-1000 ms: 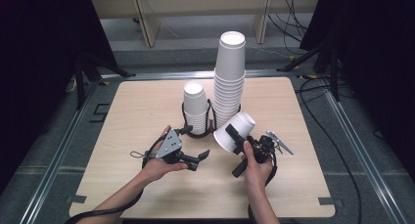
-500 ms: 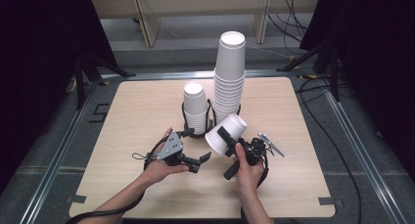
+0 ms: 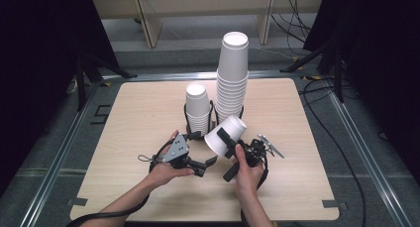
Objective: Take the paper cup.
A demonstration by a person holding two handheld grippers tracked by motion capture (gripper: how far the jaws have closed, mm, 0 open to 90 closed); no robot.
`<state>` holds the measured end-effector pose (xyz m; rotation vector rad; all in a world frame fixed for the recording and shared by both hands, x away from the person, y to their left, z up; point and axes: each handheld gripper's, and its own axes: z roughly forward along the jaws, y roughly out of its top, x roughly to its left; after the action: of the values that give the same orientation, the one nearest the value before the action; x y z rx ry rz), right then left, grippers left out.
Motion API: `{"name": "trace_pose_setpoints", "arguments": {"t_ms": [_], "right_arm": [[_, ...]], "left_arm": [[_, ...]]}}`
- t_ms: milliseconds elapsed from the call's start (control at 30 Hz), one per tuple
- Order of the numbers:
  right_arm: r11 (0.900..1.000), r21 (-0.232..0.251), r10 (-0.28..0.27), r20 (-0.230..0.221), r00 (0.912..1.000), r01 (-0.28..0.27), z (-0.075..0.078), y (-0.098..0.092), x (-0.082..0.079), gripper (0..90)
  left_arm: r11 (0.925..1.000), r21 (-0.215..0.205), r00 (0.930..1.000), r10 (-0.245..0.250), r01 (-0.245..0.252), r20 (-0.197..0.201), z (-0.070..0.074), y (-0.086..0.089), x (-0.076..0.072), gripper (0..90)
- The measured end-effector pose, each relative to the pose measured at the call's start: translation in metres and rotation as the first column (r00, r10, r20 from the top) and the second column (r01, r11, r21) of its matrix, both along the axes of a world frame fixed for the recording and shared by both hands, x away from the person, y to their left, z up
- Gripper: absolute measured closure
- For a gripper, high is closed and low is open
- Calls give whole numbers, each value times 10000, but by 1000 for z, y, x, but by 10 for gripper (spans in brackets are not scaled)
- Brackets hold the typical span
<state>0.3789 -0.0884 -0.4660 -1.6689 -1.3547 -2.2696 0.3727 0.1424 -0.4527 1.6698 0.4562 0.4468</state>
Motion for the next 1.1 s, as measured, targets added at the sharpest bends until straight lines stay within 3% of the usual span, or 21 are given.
{"name": "trace_pose_setpoints", "arguments": {"t_ms": [33,67,133,300,367,467,500,667,767,833,900,933,1100], "right_arm": [[9996,259,88,-262,9996,-81,1,2,-1,209],[9998,197,96,-159,9998,-93,1,2,-1,209],[9995,306,80,-363,9993,-69,1,3,-1,209],[9988,441,228,-137,9996,-222,1,5,0,209],[9999,170,24,-151,9999,-22,0,6,1,209],[9991,377,186,-168,9997,-180,1,6,1,210],[9991,395,183,-163,9997,-176,1,7,1,210],[9997,231,52,-119,9999,-49,0,7,1,212],[9986,508,135,-327,9994,-118,1,7,0,212],[9985,538,141,-168,9998,-131,0,7,0,212],[9984,552,166,-171,9997,-157,0,7,0,213],[9984,549,135,-141,9998,-127,1,8,0,213],[9978,590,297,-83,9995,-291,2,7,0,215]], "left_arm": [[10000,-19,10000,-5,5,-27,0,-1,0,0],[10000,4,10000,-49,49,-18,0,-1,1,0],[10000,25,10000,-15,15,-11,-1,-2,2,0],[10000,34,10000,-50,50,-42,-2,-5,2,0],[9999,107,9999,112,-113,61,-3,-5,3,0],[9999,-42,9999,106,-106,26,-5,-6,5,0],[9996,125,9997,254,-254,61,-5,-5,5,0],[9995,-53,9994,303,-304,-187,-8,-8,5,0],[9997,12,9997,229,-229,-59,-9,-8,6,0],[9999,-28,9998,158,-158,-88,-9,-8,6,0],[9996,-262,9999,130,-131,-48,-10,-9,7,0],[9994,-66,9994,327,-327,-64,-8,-7,6,0],[9990,19,9988,457,-457,164,-6,-5,7,0]]}}
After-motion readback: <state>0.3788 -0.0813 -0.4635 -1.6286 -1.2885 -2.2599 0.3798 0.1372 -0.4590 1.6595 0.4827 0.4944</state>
